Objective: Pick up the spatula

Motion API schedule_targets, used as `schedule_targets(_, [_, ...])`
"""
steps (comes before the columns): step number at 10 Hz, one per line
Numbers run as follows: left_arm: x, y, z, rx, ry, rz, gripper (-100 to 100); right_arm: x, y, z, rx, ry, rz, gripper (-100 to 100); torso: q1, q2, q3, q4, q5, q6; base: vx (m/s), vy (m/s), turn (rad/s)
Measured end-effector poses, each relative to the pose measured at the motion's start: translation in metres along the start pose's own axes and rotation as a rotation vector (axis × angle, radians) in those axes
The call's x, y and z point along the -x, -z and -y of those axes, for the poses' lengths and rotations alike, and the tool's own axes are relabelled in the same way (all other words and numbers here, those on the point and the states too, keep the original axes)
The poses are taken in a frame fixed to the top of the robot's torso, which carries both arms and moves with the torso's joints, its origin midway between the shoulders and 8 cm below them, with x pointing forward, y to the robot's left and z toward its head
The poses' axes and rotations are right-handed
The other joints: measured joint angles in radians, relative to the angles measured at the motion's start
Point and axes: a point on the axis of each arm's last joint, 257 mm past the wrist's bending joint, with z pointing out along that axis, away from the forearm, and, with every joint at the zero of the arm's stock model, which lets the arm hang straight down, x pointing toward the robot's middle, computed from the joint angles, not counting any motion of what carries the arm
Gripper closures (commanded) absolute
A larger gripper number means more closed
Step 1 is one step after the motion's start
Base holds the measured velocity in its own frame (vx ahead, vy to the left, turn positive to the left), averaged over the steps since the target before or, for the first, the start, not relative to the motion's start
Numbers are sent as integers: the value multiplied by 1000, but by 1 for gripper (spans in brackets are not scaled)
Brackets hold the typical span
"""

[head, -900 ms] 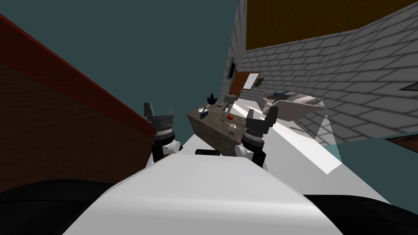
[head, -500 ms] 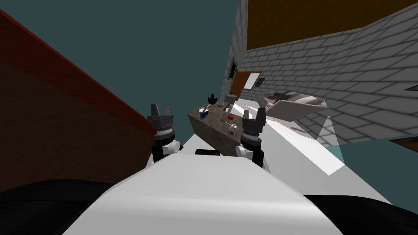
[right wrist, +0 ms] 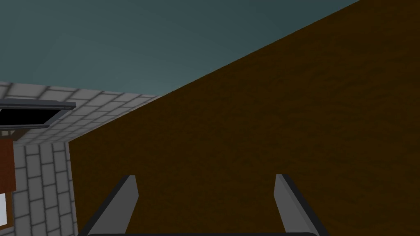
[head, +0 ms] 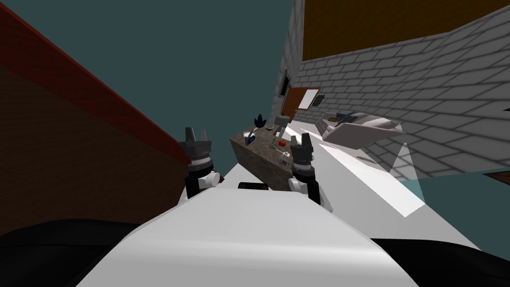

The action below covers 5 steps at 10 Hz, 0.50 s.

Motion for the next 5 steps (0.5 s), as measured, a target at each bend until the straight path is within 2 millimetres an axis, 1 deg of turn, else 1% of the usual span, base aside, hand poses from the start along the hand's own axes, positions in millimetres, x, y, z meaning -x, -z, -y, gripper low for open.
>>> schedule_targets(5, [0,0,0,0,0,0,0,-33,9,23,-36,48,-171,-100,0,0,0,0,0,0,-5,11,36])
